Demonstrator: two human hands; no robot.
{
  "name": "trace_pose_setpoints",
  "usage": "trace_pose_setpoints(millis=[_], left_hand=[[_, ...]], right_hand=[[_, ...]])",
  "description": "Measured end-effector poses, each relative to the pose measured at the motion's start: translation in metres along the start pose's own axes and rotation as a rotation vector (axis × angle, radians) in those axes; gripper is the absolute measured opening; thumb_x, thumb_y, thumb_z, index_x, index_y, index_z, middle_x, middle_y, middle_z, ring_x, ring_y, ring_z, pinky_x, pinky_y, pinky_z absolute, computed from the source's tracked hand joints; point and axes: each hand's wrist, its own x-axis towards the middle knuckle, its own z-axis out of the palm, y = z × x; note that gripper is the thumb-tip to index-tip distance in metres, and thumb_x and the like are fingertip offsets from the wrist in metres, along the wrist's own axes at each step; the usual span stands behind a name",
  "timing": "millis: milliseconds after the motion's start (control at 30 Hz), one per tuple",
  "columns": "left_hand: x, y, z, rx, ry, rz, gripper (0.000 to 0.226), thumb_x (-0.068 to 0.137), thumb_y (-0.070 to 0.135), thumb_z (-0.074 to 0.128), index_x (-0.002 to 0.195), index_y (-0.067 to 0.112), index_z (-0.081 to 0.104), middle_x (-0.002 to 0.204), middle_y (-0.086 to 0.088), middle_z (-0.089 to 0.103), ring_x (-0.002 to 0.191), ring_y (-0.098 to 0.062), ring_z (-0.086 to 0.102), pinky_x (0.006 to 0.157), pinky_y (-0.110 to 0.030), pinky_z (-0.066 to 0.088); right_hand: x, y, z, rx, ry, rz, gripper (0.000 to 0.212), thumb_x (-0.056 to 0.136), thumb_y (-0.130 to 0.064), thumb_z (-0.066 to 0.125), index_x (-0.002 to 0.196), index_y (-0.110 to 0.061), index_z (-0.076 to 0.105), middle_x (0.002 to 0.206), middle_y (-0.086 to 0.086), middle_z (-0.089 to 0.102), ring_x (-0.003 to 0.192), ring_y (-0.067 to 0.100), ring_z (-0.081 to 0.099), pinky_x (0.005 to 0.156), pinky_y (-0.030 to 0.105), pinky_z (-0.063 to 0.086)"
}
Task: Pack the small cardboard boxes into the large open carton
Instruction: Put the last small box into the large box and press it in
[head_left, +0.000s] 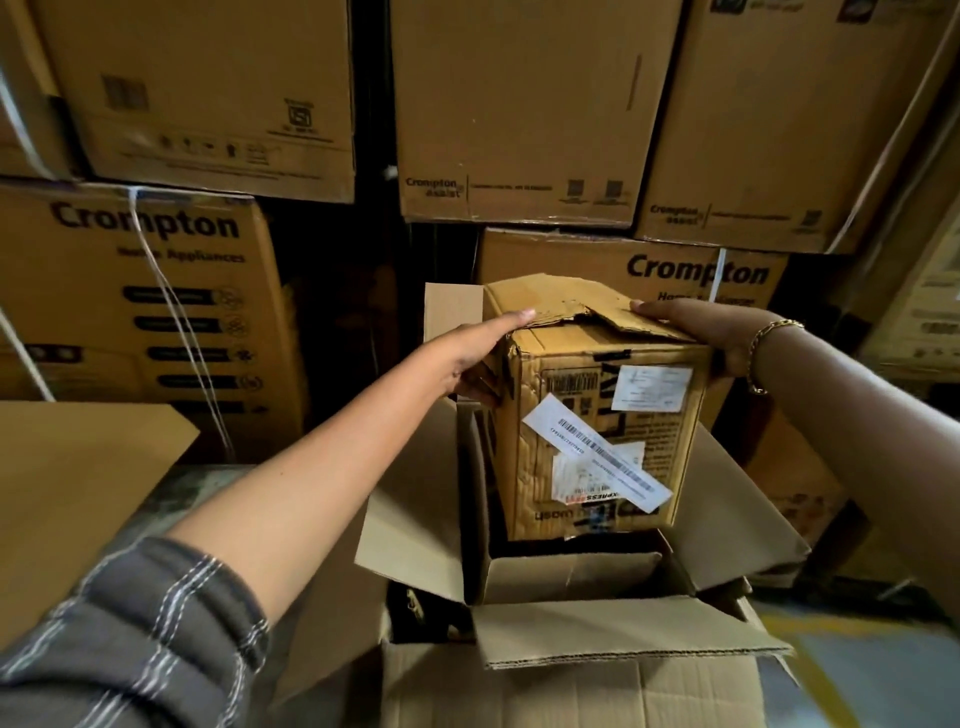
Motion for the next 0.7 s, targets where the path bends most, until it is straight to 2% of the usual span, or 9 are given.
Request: trace_pose_setpoints(millis=[67,167,267,333,400,533,633,700], left_hand=[[0.0,-0.002,0.004,-0.004,0.007,-0.026,0.069,0.078,0.075,0.063,0.117,0.018,0.061,0.081,-0.011,0.077,0.075,-0.028,0.077,0.054,-0.032,0.059],[0.002,-0.006,0.009,-0.031,0.032,-0.05,0.064,0.077,0.075,0.064,0.111,0.02,0.062,0.077,-0.008,0.077,0.072,-0.026,0.076,0.052,-0.03,0.058],[0.001,-0.009,0.012,-0.005,0.086,-0.049,0.049,0.077,0.076,0.062,0.095,0.03,0.057,0.056,0.004,0.071,0.053,-0.013,0.071,0.032,-0.019,0.045],[0.002,-0.011,0.014,0.011,0.124,-0.031,0.043,0.078,0.076,0.061,0.09,0.035,0.054,0.061,0.004,0.07,0.041,-0.003,0.064,0.026,-0.016,0.038],[0.004,-0.013,0.015,0.02,0.153,-0.015,0.037,0.08,0.074,0.06,0.087,0.038,0.051,0.077,0.005,0.056,0.031,0.005,0.052,0.024,-0.015,0.034],[0.012,-0.019,0.016,0.025,0.164,-0.015,0.036,0.082,0.073,0.059,0.083,0.039,0.049,0.079,0.005,0.048,0.027,0.006,0.048,0.023,-0.014,0.033],[0.017,-0.023,0.015,0.013,0.162,-0.025,0.037,0.08,0.074,0.06,0.083,0.039,0.05,0.079,0.008,0.047,0.026,0.006,0.048,0.023,-0.015,0.033],[0.022,-0.027,0.015,0.009,0.159,-0.033,0.037,0.078,0.076,0.061,0.083,0.041,0.05,0.08,0.01,0.045,0.026,0.007,0.047,0.023,-0.015,0.033]], right_hand=[[0.006,0.004,0.0,-0.009,-0.017,0.0,0.068,0.076,-0.073,0.066,0.106,-0.012,0.066,0.098,0.013,0.078,0.089,0.032,0.075,0.089,0.051,0.057],[0.012,0.007,0.0,-0.019,-0.038,0.009,0.064,0.078,-0.074,0.063,0.097,-0.013,0.064,0.082,0.01,0.077,0.067,0.029,0.075,0.064,0.043,0.061],[0.016,0.01,0.002,-0.016,-0.047,0.012,0.064,0.079,-0.073,0.064,0.1,-0.012,0.063,0.078,0.011,0.077,0.063,0.029,0.075,0.058,0.044,0.06],[0.02,0.012,0.004,-0.013,-0.064,0.009,0.065,0.079,-0.073,0.063,0.101,-0.012,0.063,0.079,0.011,0.077,0.065,0.03,0.075,0.06,0.045,0.06],[0.024,0.015,0.006,-0.006,-0.078,0.01,0.065,0.08,-0.073,0.062,0.101,-0.012,0.063,0.08,0.011,0.077,0.065,0.03,0.075,0.061,0.045,0.06],[0.03,0.017,0.009,-0.003,-0.078,0.009,0.065,0.082,-0.074,0.059,0.101,-0.012,0.062,0.081,0.011,0.077,0.066,0.029,0.074,0.067,0.043,0.06],[0.035,0.019,0.012,0.014,-0.081,0.01,0.067,0.082,-0.073,0.06,0.105,-0.011,0.063,0.091,0.014,0.077,0.079,0.033,0.074,0.084,0.052,0.059],[0.039,0.021,0.014,0.026,-0.083,0.02,0.069,0.081,-0.074,0.061,0.109,-0.01,0.062,0.099,0.015,0.076,0.087,0.035,0.074,0.09,0.056,0.056]])
